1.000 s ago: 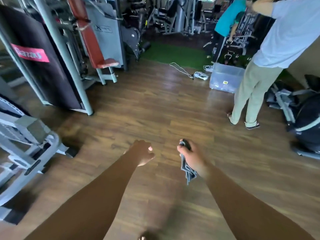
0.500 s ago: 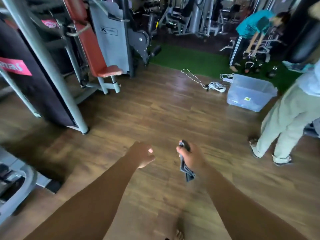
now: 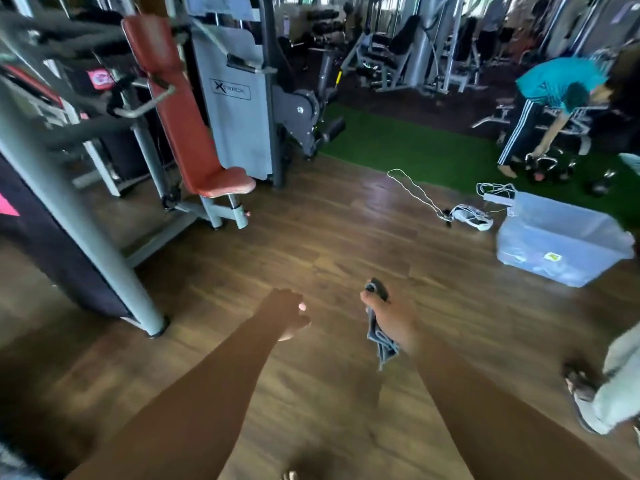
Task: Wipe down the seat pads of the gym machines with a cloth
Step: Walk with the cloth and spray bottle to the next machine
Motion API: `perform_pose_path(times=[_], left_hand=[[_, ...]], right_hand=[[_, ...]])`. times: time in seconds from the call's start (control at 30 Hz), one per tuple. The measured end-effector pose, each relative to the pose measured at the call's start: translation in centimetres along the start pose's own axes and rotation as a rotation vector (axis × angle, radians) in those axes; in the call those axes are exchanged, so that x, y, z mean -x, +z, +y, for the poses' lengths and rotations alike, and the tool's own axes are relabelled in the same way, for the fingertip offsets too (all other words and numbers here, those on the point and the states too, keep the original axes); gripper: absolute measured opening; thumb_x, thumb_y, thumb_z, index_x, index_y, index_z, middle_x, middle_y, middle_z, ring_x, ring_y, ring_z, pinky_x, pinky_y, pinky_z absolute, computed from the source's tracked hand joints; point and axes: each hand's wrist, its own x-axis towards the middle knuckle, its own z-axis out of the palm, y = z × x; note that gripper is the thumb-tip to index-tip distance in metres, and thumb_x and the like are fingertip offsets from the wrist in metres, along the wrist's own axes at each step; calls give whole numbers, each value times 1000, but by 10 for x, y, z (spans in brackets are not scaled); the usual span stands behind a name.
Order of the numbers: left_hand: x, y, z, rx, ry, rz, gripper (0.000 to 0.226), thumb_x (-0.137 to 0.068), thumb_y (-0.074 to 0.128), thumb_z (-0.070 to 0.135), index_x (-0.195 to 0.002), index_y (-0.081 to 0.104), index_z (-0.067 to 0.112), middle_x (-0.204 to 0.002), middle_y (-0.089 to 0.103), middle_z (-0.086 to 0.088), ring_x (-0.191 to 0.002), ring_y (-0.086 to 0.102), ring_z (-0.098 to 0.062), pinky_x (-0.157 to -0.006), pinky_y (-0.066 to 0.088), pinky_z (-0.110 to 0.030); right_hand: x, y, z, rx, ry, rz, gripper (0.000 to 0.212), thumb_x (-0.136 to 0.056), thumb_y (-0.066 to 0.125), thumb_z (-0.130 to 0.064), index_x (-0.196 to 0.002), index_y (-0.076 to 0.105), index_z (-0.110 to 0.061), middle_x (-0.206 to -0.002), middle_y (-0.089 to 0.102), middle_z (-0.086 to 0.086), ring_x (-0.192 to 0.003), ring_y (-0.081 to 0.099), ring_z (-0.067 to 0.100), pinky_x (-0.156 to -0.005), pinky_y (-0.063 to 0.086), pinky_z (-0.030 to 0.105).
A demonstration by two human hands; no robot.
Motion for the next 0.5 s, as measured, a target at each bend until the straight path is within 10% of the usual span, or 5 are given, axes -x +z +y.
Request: perform_pose_path(times=[0.5], left_hand=[[-398, -132, -57, 158, -97, 38, 37, -90, 65, 54, -122, 70, 36, -133, 64, 10, -130, 55, -15, -106, 48, -32]], right_hand=[[-411, 9, -114, 6, 16, -57, 26, -96, 66, -35, -94, 70, -10, -90, 73, 20, -82, 69, 33, -76, 49, 33]])
